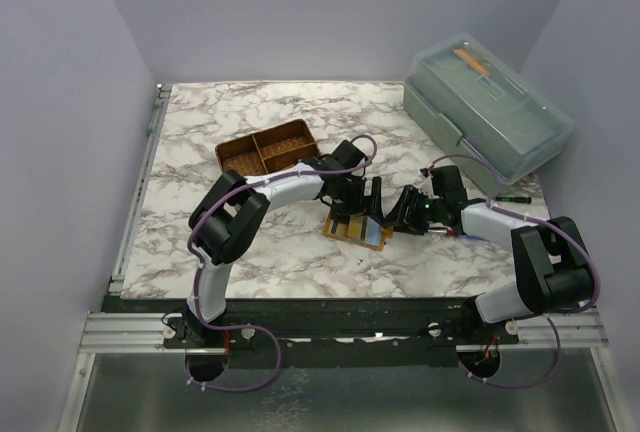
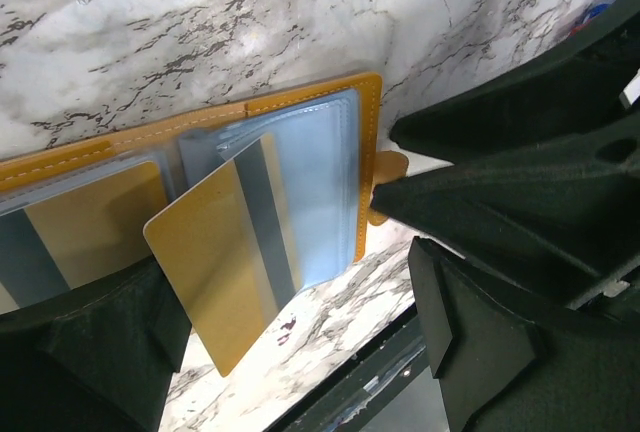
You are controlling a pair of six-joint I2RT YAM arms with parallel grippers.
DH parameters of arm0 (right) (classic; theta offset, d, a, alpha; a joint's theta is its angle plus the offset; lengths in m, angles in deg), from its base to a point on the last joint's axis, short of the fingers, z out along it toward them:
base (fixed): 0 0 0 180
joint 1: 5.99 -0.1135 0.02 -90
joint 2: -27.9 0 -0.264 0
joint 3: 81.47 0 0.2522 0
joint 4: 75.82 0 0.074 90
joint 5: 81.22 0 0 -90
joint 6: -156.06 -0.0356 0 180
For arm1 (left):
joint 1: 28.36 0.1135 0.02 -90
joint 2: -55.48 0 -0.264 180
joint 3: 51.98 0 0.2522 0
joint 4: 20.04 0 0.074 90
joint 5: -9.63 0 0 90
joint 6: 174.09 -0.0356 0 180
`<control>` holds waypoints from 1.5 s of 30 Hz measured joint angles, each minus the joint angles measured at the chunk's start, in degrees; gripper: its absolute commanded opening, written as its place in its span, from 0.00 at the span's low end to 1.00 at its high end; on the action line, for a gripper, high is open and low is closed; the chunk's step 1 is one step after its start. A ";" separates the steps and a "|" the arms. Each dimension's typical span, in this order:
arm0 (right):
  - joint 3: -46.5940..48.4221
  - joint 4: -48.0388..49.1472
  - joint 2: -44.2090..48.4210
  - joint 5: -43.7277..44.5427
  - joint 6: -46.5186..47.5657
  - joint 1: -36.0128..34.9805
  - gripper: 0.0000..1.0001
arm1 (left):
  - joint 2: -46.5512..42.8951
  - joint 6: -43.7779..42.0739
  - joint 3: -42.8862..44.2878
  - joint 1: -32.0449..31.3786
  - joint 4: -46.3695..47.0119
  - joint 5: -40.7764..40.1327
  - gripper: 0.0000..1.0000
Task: Put the credit cards into the card holder
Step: Insert the credit card into the card holder.
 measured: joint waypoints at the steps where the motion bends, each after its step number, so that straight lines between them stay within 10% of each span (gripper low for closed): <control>1: -0.42 0.26 0.28 -0.42 -0.24 -0.02 0.55 | 0.04 0.17 0.00 0.02 0.02 0.09 0.91; 7: -3.26 0.26 3.52 -1.18 -0.81 -0.48 0.51 | 0.24 0.24 0.33 0.04 -0.09 0.20 0.92; 14: -2.62 -0.96 1.92 1.09 -1.95 -0.68 0.01 | 0.44 0.17 0.66 0.07 -0.26 0.76 0.99; 45: -2.67 -5.57 4.85 12.02 -9.70 -1.62 0.00 | -0.28 -2.47 0.50 2.82 -2.32 2.73 0.93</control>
